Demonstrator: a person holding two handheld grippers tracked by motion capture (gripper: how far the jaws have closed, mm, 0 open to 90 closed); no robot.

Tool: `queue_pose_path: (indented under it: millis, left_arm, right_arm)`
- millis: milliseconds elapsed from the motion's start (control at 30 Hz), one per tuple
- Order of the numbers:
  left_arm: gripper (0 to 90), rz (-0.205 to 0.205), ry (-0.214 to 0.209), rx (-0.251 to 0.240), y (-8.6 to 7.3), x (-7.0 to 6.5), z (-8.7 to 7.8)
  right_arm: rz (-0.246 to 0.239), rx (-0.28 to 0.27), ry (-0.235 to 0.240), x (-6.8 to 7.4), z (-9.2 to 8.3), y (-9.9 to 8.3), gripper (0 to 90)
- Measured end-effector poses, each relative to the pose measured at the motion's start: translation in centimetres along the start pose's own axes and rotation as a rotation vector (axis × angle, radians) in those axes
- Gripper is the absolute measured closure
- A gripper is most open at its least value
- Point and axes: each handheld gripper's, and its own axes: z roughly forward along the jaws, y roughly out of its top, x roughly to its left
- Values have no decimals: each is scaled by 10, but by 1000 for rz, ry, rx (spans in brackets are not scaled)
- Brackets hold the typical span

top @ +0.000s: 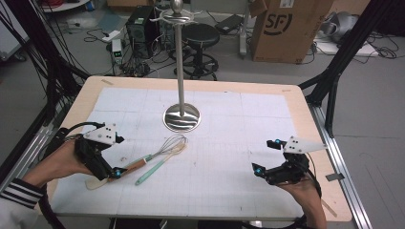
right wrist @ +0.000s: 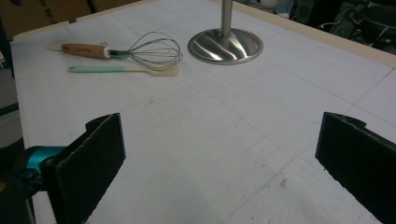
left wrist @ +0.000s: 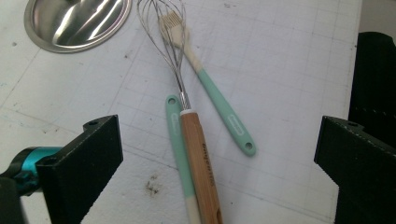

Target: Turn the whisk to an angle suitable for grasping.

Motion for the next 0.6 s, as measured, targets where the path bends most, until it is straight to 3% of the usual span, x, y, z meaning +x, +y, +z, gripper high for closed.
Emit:
queue_pose_path:
  millis: [100, 600]
  left_arm:
    - [16, -15, 13, 22, 0, 5, 7]
    - [18, -51, -37, 26, -10, 15, 43]
  right_arm:
    - [4, 0, 0, 0, 0, 0, 1]
    - [1, -2, -3, -1, -3, -1, 1]
